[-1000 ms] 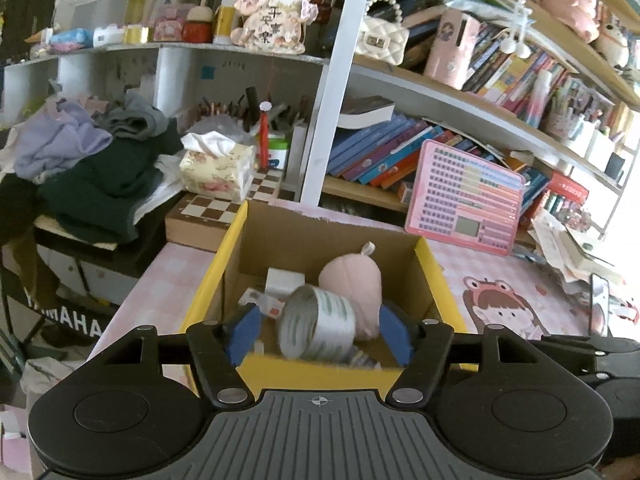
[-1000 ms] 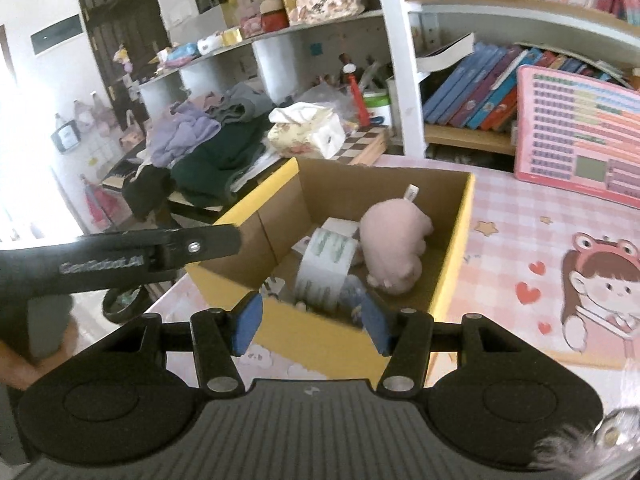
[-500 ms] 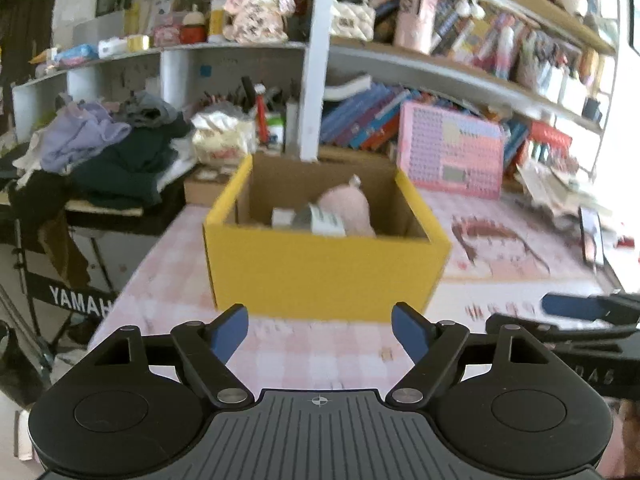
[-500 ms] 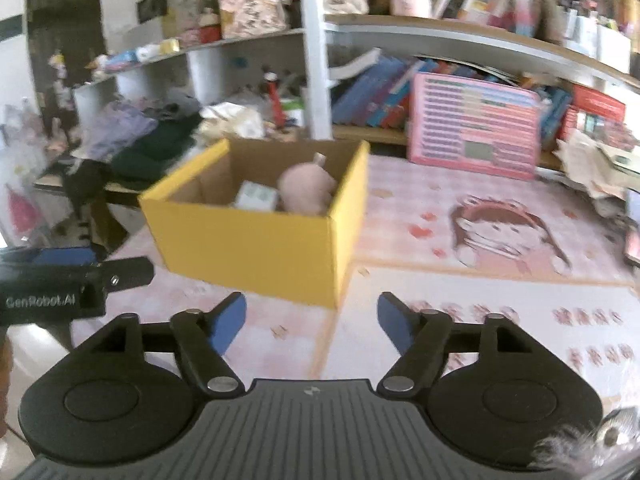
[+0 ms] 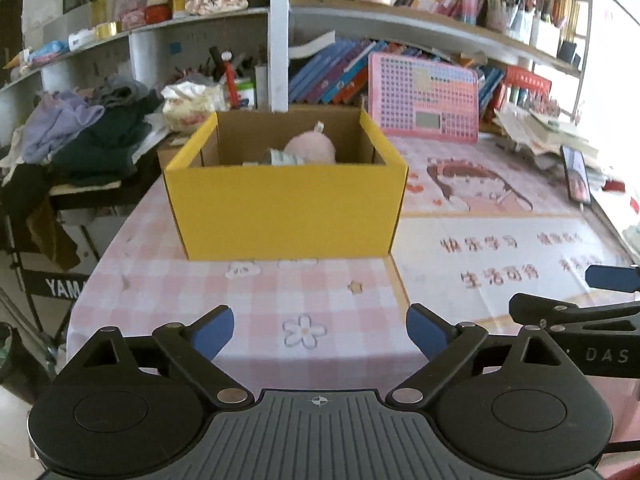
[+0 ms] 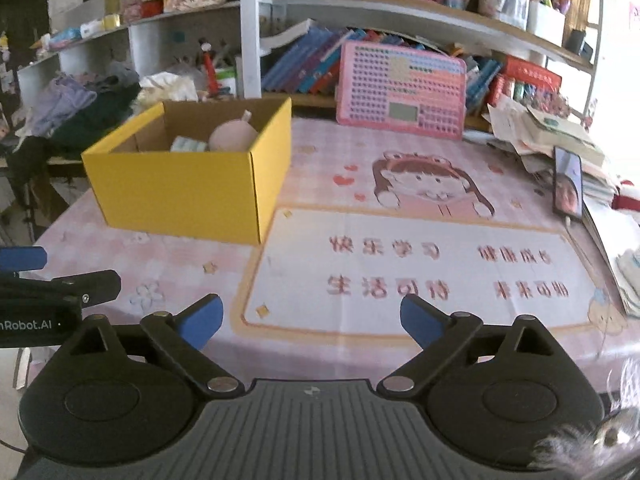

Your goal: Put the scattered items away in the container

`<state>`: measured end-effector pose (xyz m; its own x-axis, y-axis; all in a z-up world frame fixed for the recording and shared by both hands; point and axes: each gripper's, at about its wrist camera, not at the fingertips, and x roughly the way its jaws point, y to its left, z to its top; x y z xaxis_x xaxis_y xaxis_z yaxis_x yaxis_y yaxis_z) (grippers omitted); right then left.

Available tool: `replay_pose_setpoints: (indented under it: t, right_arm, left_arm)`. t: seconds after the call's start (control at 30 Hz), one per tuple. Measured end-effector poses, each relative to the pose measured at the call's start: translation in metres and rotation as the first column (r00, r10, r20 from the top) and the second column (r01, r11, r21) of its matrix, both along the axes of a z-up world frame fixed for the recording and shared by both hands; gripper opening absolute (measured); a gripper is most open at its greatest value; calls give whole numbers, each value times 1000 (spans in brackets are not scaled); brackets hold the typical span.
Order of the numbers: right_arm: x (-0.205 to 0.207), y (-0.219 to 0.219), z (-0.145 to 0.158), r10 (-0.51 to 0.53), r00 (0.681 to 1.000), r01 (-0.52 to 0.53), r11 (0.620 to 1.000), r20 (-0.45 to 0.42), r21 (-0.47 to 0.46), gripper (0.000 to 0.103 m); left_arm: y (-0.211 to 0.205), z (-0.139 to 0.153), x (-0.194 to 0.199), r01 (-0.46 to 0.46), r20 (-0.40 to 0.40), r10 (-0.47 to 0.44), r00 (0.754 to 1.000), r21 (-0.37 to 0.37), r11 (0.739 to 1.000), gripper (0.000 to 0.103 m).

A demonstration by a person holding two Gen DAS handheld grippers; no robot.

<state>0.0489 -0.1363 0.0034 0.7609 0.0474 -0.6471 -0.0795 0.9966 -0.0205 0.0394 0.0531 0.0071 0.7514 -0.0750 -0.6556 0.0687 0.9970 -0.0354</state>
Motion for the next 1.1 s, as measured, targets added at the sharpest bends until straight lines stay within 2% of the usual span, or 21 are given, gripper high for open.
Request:
replay_pose_setpoints:
  t: [0.3, 0.7, 1.1]
  right_arm:
    - [-14, -15, -6, -49, 998, 50, 999, -33, 10, 99]
    - [-22, -17, -8, -36, 998, 37, 999, -59, 18, 99]
    - [-26, -15, -11, -26, 996, 27, 999, -80, 17, 100]
  left_arm:
    - [-5, -8, -14, -19, -64, 19, 998, -9, 1000, 99]
    - [-12, -17, -18, -2, -121, 2, 993, 0, 1000, 101]
    - [-12, -18, -22, -1, -135, 3, 991, 12, 1000, 103]
